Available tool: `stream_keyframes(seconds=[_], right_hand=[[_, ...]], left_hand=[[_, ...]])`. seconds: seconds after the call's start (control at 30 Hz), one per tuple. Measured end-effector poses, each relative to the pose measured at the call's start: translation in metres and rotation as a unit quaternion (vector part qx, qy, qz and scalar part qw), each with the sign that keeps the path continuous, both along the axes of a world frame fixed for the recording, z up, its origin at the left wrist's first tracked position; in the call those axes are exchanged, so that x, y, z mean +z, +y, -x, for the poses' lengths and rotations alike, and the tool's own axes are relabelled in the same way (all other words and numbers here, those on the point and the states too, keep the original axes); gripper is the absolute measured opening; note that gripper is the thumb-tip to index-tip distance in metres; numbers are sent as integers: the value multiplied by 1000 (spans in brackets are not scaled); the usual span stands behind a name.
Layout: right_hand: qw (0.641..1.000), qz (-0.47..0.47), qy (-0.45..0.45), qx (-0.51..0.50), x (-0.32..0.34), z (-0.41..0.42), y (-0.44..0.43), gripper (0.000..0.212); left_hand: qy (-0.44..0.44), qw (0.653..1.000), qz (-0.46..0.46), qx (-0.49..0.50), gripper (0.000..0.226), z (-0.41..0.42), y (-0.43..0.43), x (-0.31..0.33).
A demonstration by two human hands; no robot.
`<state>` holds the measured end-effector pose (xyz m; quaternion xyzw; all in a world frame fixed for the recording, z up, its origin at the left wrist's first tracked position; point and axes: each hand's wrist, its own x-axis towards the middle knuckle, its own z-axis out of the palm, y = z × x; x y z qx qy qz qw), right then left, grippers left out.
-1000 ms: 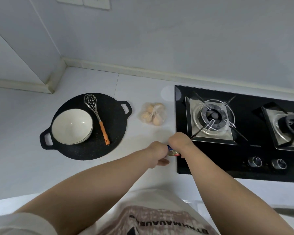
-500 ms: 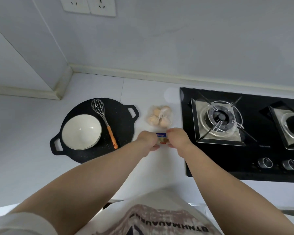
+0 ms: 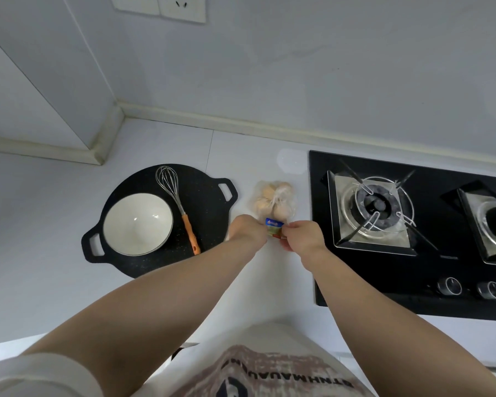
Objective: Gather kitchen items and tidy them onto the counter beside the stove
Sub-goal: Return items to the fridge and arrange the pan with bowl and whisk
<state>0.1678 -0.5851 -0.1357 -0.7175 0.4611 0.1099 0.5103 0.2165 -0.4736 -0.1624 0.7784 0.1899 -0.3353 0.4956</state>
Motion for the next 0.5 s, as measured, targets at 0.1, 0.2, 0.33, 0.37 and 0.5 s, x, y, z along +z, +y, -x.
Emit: stream_keyframes(seconds=[0.1, 0.2, 0.33, 0.37, 0.5], right_hand=[[999, 27, 12, 22, -1, 5, -2, 20], [997, 45, 42, 38, -5, 13, -3, 14], [995, 42, 70, 51, -15, 23, 0, 15], [995, 48, 69, 56, -18, 24, 0, 15], [985, 119, 75, 101, -20, 25, 2, 26]], left_hand=[[21, 999, 15, -26, 9, 7, 2, 0], [38, 998, 2, -48, 11, 17, 4, -8], [52, 997, -13, -49, 10, 28, 8, -21], [59, 997, -10, -50, 13, 28, 8, -20], [28, 994, -23, -102, 17, 26, 17, -6]])
